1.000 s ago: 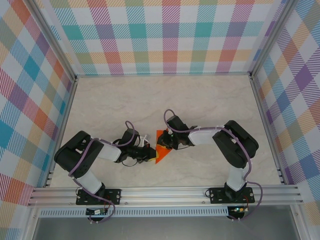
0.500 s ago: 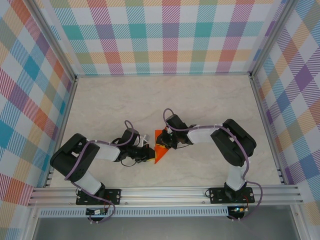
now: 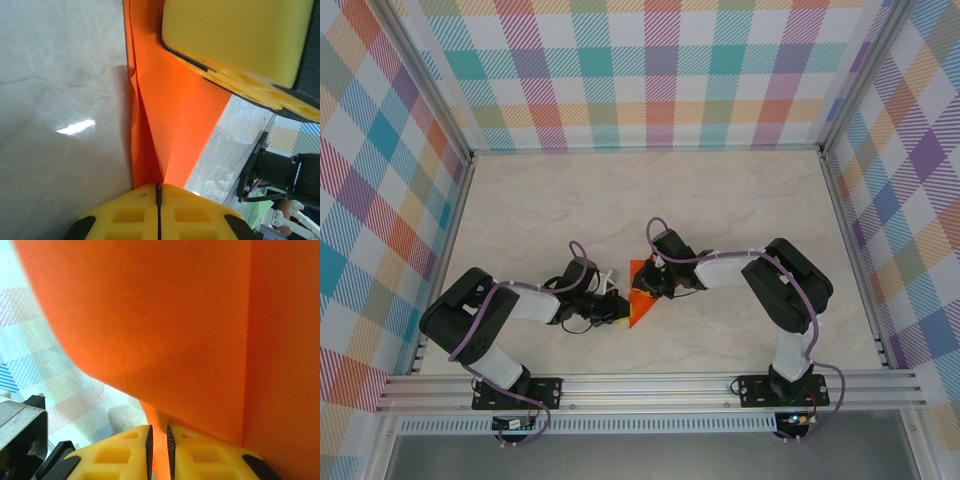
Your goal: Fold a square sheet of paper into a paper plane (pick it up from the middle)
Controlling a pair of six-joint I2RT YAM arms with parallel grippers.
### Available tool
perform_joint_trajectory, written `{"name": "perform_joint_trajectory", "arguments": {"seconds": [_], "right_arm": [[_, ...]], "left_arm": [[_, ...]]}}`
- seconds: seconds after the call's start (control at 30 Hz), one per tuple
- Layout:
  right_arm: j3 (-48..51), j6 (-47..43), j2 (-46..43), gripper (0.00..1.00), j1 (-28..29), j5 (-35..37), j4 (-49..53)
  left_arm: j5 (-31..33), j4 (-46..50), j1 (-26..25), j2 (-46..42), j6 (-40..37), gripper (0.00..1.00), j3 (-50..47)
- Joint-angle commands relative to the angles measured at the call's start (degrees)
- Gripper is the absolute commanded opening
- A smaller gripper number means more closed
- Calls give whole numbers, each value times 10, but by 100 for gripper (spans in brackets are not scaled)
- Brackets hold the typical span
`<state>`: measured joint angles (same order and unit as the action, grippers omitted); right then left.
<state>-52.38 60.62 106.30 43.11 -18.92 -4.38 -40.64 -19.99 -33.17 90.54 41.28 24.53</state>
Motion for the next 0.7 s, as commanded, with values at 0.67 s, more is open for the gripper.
{"name": "perform_joint_trajectory", "arguments": {"seconds": [0.67], "right_arm": [[27,-17,11,20,-3,35,77]], "left_arm": [[-47,108,-29,44,-27,3,7]]}}
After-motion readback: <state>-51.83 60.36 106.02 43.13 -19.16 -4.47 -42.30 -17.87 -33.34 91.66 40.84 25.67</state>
